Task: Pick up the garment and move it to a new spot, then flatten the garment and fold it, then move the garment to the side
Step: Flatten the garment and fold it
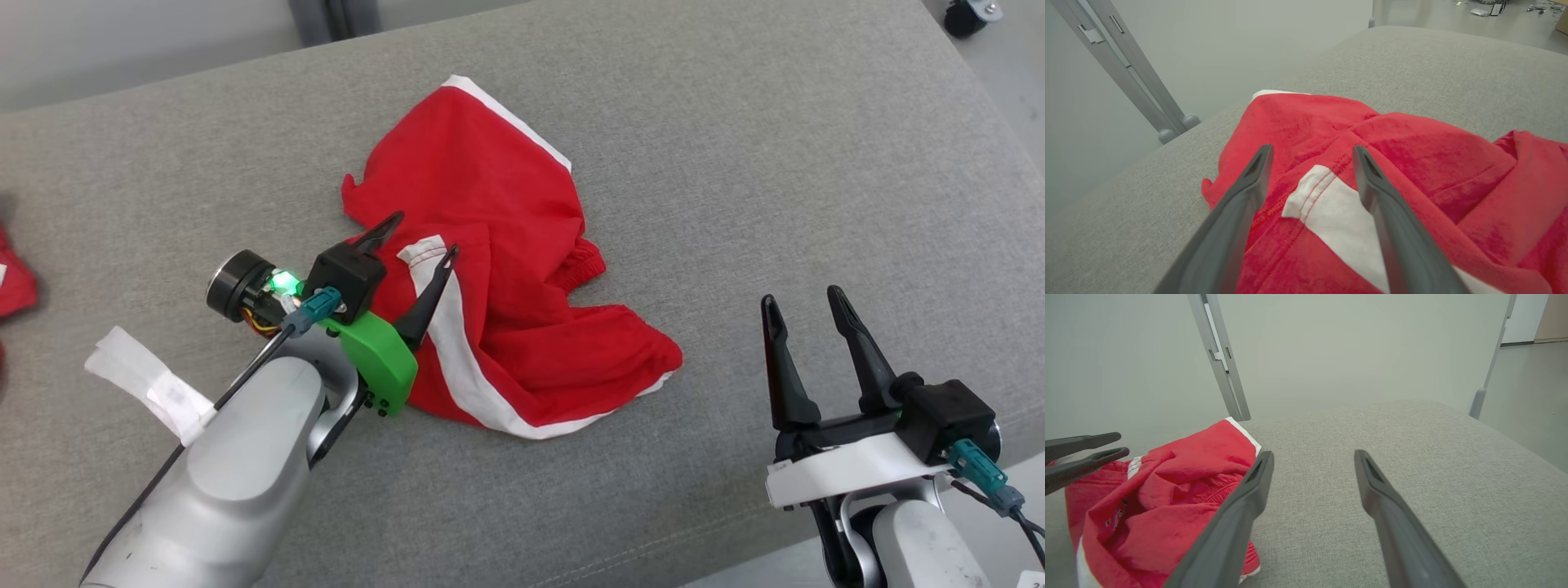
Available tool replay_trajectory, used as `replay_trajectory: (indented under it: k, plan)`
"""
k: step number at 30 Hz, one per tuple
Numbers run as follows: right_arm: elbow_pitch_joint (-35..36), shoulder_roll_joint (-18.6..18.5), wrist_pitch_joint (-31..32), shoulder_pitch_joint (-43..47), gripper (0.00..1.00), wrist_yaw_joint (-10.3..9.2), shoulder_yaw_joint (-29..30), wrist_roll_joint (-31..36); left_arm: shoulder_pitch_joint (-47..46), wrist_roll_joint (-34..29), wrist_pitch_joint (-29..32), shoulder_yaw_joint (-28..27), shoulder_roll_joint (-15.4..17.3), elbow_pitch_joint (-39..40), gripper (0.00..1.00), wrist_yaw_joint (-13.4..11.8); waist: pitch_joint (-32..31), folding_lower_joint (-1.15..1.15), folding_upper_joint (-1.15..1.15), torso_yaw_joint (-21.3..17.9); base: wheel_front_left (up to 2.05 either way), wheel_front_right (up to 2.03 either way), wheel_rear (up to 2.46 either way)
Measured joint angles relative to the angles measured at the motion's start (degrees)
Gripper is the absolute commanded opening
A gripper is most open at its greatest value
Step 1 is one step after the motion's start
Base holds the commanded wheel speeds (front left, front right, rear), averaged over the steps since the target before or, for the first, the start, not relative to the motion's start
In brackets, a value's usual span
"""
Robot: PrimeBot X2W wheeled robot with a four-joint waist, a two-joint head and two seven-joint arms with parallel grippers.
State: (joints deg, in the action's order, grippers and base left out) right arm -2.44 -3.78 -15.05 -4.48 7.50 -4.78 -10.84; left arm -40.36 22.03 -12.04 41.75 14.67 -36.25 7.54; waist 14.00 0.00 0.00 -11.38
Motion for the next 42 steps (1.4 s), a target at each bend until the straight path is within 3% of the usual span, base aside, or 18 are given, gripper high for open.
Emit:
replay_trajectory:
  k: [6, 7, 9, 23, 24, 33, 42]
  plan:
    - [-0.07, 0.43, 0.00, -0.48, 1.00, 0.00, 0.10, -0.01, -0.88, 3.42, -0.46, 3.89, 0.20, -5.71, 1.00, 0.00, 1.59, 0.00, 0.00, -2.66, 0.00, 0.00, 0.00]
    - [-0.07, 0.46, 0.00, -0.49, 1.00, 0.00, 0.07, 0.00, -1.07, 3.82, -0.31, 4.58, 0.25, -6.98, 0.50, 0.00, 1.71, 0.00, 0.00, -2.97, 0.00, 0.00, 0.00]
    - [0.03, 0.52, 0.00, -0.51, 1.00, 0.00, 0.26, 0.02, -1.42, 4.99, -0.68, 5.36, 0.13, -8.28, 0.00, 0.00, 1.76, 0.00, 0.00, -3.37, 0.00, 0.00, 0.00]
    - [0.05, 0.19, 0.00, 0.18, 1.00, -0.01, 0.55, 0.65, -2.76, 8.43, -2.91, 5.50, -2.21, -9.73, 0.00, -0.12, -0.72, 0.00, 0.00, 1.36, 0.00, 0.00, 0.00]
    - [0.08, 0.13, 0.00, 0.24, 1.00, -0.01, 0.63, 0.65, -2.72, 8.40, -2.94, 4.26, -2.15, -8.21, 0.98, -0.73, -0.99, 0.00, 0.00, 1.84, 0.00, 0.00, 0.00]
    - [0.13, -0.36, 0.00, 1.58, 1.00, -0.01, 1.59, 0.73, 6.61, 4.59, -3.09, -9.59, 0.76, 7.93, 1.00, -5.65, -3.96, 0.00, 0.00, 5.51, 0.00, 0.00, 0.00]
    - [-0.27, -1.26, 0.00, 3.20, 1.00, -0.01, 2.15, 0.89, 20.03, -0.43, -3.10, -23.92, 2.58, 20.16, 1.00, -7.56, -7.54, 0.00, 0.00, 9.57, 0.00, 0.00, 0.00]
